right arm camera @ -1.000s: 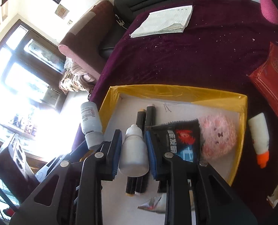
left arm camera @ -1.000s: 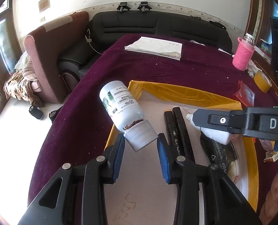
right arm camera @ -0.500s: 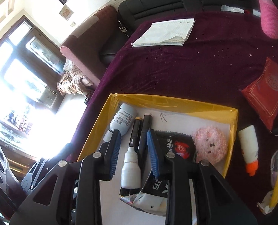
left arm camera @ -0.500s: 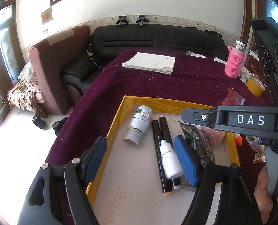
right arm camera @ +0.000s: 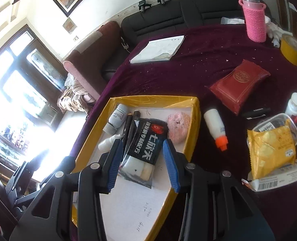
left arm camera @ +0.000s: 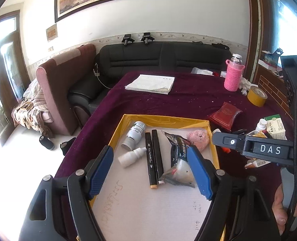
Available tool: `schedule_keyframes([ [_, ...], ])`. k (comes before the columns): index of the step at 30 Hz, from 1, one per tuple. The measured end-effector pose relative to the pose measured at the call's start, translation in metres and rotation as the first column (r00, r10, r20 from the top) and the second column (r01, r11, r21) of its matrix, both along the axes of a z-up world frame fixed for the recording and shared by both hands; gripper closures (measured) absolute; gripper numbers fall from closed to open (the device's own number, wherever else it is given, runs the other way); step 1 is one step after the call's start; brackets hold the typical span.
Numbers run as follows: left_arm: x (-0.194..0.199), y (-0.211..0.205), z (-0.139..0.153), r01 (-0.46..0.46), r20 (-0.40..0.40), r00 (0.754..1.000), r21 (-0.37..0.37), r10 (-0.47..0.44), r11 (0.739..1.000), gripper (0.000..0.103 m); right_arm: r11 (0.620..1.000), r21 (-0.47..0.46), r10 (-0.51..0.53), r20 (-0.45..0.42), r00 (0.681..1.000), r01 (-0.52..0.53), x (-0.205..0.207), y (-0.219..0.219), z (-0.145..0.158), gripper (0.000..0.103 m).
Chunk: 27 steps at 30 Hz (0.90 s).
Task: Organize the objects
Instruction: 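Set the pill bottle in the tray with the left tool while the right sets the dropper bottle there, then grasp the white ointment tube box with the left tool while the right grasps a black marker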
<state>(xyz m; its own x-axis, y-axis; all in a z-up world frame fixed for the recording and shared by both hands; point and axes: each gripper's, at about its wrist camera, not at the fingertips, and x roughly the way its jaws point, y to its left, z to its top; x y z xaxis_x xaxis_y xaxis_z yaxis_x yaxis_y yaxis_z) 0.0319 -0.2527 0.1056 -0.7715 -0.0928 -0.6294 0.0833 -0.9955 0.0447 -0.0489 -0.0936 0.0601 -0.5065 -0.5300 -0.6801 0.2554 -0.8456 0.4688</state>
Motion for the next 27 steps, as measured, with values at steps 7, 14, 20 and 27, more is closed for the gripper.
schedule_keyframes([
  [7,0.021,0.035,0.008,0.045,-0.012,0.999,-0.03,-0.046,0.999,0.032,0.999,-0.017,-0.05,-0.032,0.998,0.049,0.029,0.044,0.009,0.063],
  [14,0.032,0.072,0.007,0.129,0.029,0.991,0.048,-0.13,0.991,0.032,0.988,0.003,-0.156,-0.059,0.986,0.156,0.062,0.13,0.011,0.063],
  [20,0.018,0.127,-0.021,0.22,0.116,0.967,0.076,-0.228,0.972,0.031,0.95,-0.009,-0.311,-0.06,0.948,0.311,0.08,0.226,-0.006,0.05],
  [27,-0.014,0.206,-0.059,0.376,0.195,0.903,0.076,-0.383,0.924,0.031,0.916,-0.089,-0.393,0.003,0.92,0.392,0.08,0.29,-0.042,0.05],
])
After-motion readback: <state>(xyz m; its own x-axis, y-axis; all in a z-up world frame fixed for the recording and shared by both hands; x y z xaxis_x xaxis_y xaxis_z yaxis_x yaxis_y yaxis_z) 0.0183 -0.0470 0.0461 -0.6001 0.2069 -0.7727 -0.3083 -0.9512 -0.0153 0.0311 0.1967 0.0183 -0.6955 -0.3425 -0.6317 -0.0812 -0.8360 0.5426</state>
